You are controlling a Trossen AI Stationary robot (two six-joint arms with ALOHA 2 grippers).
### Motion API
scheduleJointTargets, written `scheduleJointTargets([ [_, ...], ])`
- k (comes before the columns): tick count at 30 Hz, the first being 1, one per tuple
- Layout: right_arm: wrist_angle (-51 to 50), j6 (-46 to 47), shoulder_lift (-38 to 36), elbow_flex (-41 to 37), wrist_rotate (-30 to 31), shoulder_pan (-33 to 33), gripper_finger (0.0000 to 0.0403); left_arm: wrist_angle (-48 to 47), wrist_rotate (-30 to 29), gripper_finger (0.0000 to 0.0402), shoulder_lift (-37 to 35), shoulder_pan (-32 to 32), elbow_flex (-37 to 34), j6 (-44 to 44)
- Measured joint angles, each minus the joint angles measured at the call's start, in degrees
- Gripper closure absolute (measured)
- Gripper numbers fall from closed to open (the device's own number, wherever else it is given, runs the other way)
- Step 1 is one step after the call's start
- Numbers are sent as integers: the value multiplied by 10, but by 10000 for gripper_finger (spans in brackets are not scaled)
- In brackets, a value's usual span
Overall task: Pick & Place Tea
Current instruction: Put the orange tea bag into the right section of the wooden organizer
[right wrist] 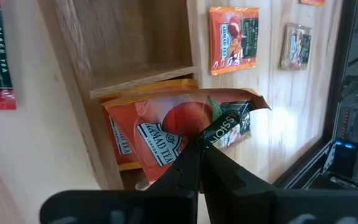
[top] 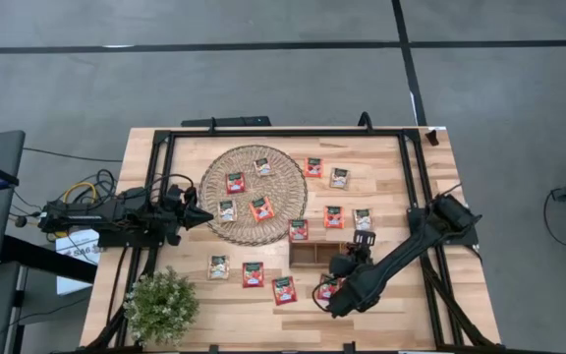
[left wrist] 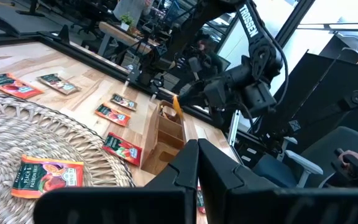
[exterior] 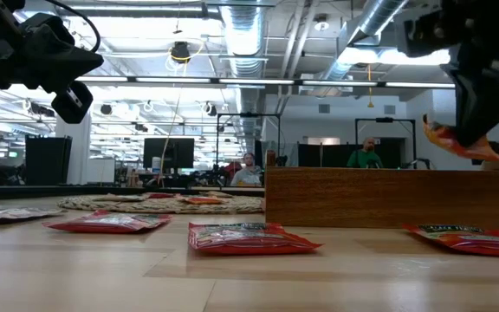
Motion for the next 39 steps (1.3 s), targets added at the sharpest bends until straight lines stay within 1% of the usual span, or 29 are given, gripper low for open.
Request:
scheduleJointTargets([
  [5, -3, 21, 18, 0, 0, 0, 400, 0, 0, 401, 0, 0, 0, 0],
  [9, -9, 45, 20, -1, 2, 2, 396, 0, 0, 402, 0, 0, 0, 0],
  [13, -24, 74, 18, -1, 18, 4, 396, 0, 0, 402, 0, 0, 0, 0],
  [25, -19, 71, 18, -21, 13, 21, 391, 0, 0, 402, 0, 0, 0, 0],
  [33, -3, 70, 18, -21, 14, 21, 368, 0, 0, 402, 0, 0, 0, 0],
  [39, -3, 84, 18, -21, 26, 21, 347, -1, 0, 402, 0, 0, 0, 0],
])
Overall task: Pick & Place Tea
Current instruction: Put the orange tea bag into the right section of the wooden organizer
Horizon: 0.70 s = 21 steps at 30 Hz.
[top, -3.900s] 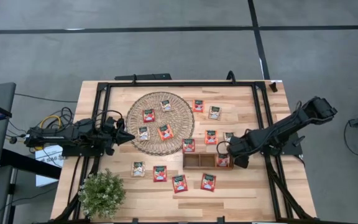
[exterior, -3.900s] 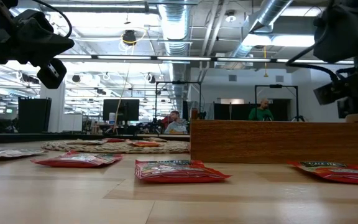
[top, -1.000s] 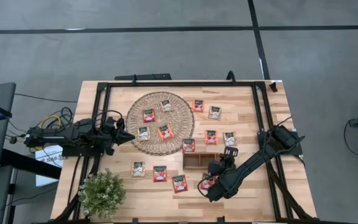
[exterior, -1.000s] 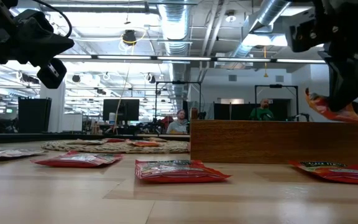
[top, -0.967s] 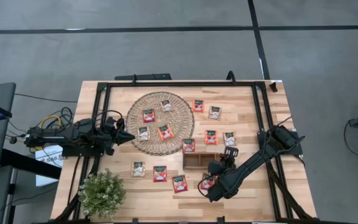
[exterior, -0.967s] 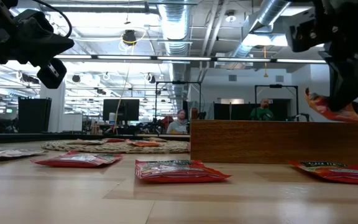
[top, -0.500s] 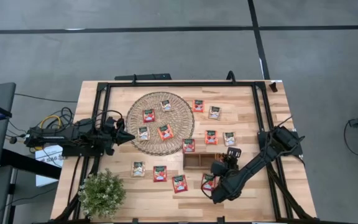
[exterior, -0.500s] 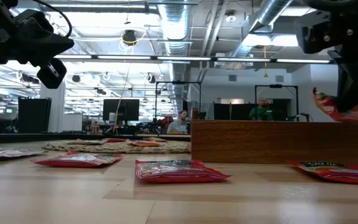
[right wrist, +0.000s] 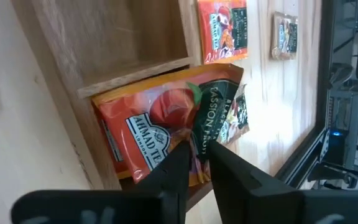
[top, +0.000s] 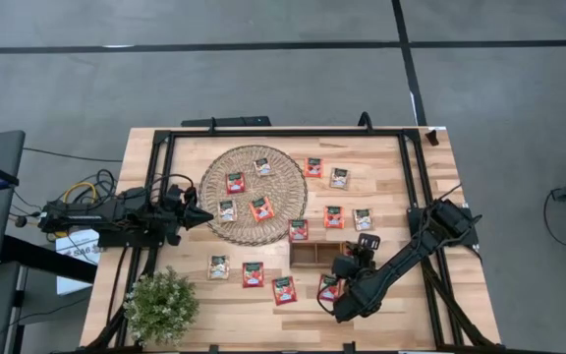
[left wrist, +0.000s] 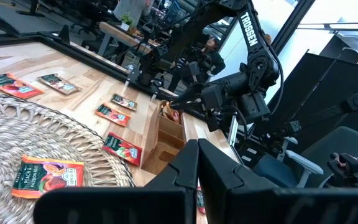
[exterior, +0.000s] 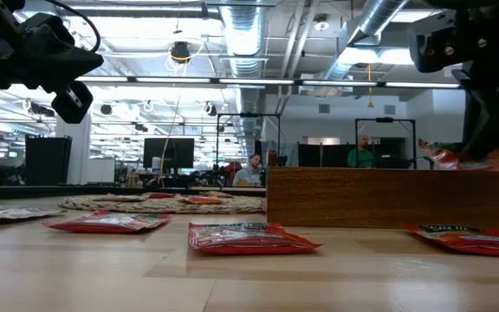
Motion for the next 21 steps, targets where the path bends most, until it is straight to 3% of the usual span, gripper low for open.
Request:
scheduleJointTargets([
  [21, -38, 31, 0, 0, 3, 0, 339, 0, 0, 402, 0, 0, 0, 0],
])
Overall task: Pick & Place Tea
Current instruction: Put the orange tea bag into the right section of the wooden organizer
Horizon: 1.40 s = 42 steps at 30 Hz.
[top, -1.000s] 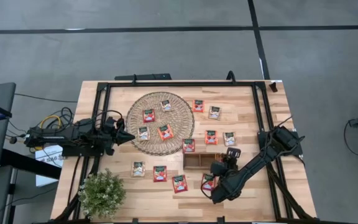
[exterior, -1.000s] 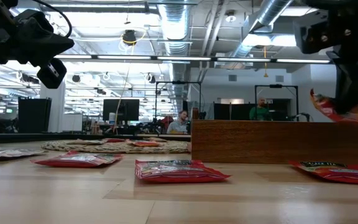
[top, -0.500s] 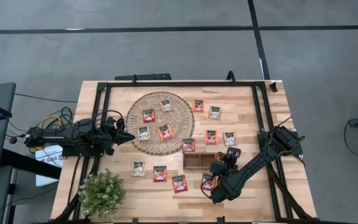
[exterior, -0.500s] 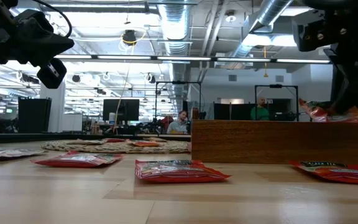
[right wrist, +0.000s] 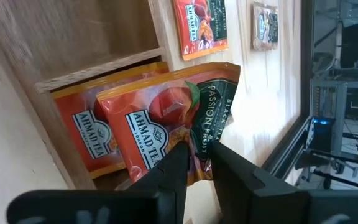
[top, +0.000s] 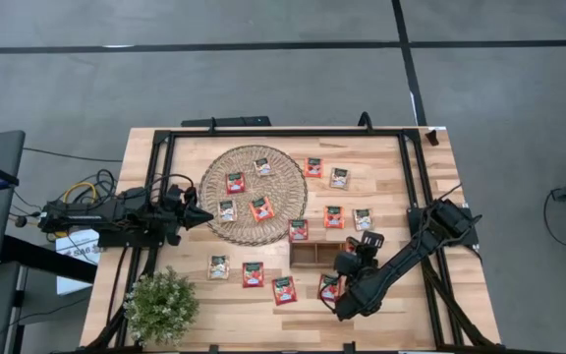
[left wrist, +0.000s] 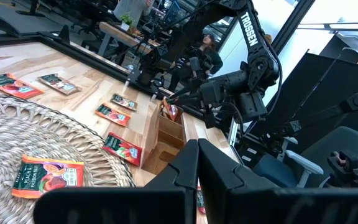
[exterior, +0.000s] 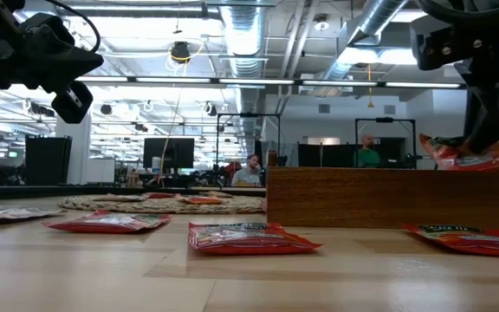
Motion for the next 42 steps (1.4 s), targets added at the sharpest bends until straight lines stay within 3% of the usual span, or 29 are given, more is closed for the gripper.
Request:
scheduleJointTargets([
  [11, 5, 0, 0, 0, 0, 0, 330, 0, 0, 402, 0, 0, 0, 0],
  [28, -19, -1, 0, 0, -2, 0, 232, 0, 0, 402, 0, 0, 0, 0],
  [42, -20, -31, -41, 56, -19, 0, 252, 0, 0, 402, 0, 0, 0, 0],
])
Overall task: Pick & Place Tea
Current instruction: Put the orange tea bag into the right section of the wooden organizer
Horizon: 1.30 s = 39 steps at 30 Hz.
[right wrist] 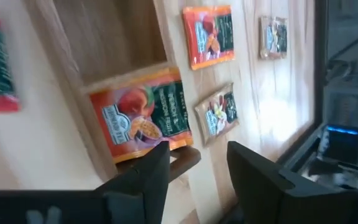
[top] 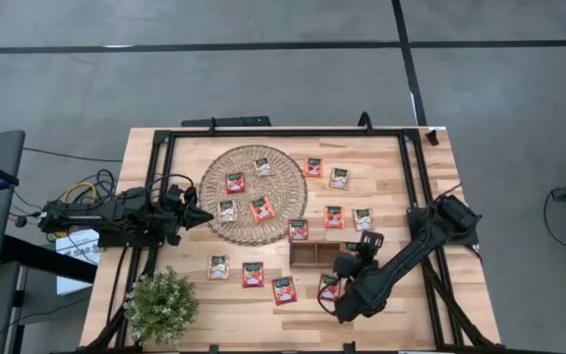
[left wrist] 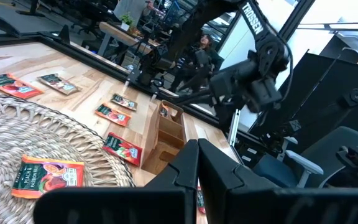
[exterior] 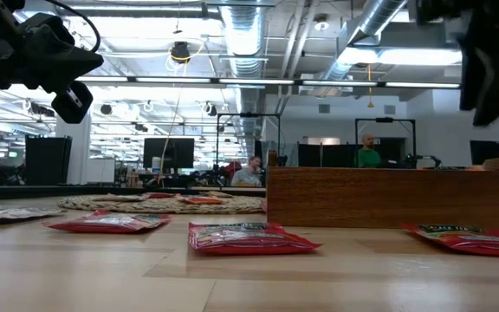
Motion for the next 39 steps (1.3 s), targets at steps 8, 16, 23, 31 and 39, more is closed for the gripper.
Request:
scheduleJointTargets([
  [8, 0, -49, -125, 4, 39, -21, 279, 6, 1, 402, 0, 0, 0, 0],
  [16, 28, -259, -227, 4, 105, -131, 284, 10, 1, 402, 0, 0, 0, -2],
  [23, 173, -525, -244, 4, -33, -293, 284, 12, 1, 402, 0, 0, 0, -3],
  [31, 199, -698, -215, -16, -278, -469, 284, 14, 1, 402, 0, 0, 0, -27],
  [39, 223, -735, -212, -90, -356, -535, 284, 14, 1, 402, 0, 0, 0, -53],
])
